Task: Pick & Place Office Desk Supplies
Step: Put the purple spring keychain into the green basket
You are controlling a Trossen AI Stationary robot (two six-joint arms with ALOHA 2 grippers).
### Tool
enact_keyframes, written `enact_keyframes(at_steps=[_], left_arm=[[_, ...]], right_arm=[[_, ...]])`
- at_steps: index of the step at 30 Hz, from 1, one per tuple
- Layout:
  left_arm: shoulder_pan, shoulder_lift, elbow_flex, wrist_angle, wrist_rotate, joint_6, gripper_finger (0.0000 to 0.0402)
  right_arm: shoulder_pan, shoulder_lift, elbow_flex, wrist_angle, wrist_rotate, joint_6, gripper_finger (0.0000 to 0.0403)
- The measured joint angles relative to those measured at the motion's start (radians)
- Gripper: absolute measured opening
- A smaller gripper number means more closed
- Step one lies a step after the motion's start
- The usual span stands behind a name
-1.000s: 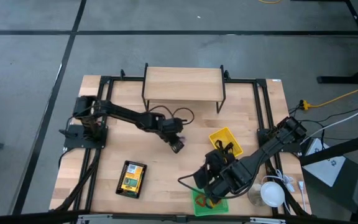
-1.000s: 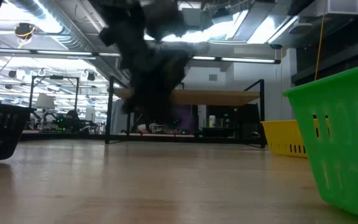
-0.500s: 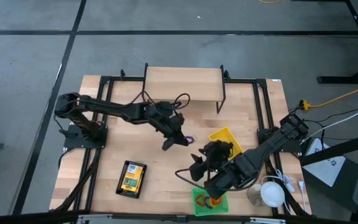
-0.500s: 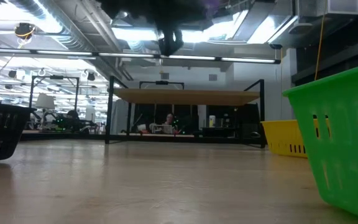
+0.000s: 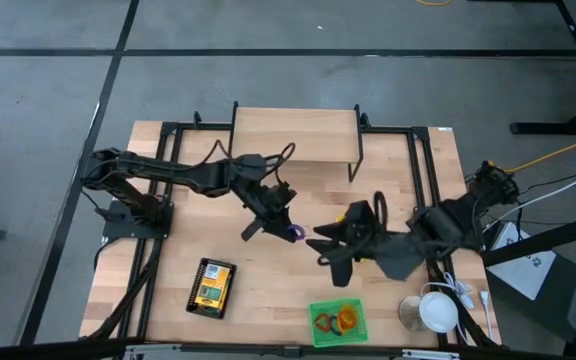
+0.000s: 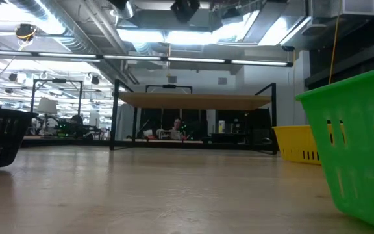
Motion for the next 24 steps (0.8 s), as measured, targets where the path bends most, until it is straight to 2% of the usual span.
enact_keyframes(at_steps=[6,11,18,24], left_arm=[[0.001,0.000,0.000,0.060,0.048,-0.018,0.0020],[0.001,-0.004,0.000,0.062,0.061,-0.018,0.0020],[0.001,-0.004,0.000,0.059,0.065,-0.018,0.0020],[0.001,-0.004,0.000,0.060,0.065,-0.019,0.0020]], right_arm=[[-0.072,0.004,-0.001,-0.054,-0.150,-0.002,0.0187],[-0.116,0.009,-0.001,-0.073,-0.173,-0.013,0.0187],[-0.151,0.027,-0.065,-0.061,-0.293,0.006,0.0187],[-0.160,0.034,-0.095,-0.043,-0.293,0.024,0.0187]])
